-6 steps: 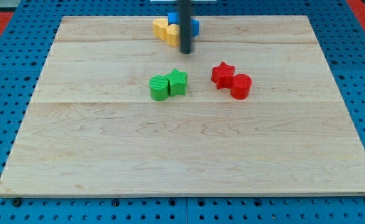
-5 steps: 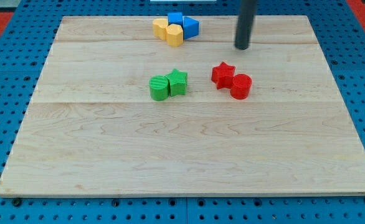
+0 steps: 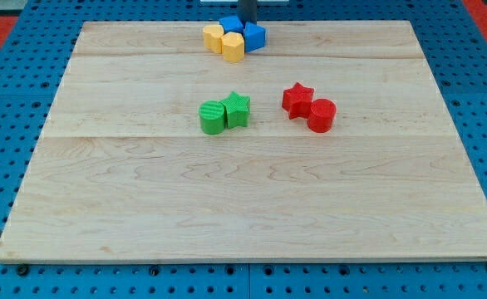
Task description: Slightly push the blue cube to the top of the yellow hexagon
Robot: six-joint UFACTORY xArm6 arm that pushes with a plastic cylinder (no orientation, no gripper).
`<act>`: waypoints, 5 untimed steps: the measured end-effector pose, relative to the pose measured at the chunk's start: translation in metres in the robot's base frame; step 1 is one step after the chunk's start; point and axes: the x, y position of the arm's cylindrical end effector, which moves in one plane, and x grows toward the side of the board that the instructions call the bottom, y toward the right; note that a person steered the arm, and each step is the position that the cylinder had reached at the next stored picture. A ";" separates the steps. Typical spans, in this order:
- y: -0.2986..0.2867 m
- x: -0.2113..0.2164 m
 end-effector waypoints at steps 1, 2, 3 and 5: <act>-0.001 0.000; -0.001 0.000; -0.001 0.000; 0.097 0.004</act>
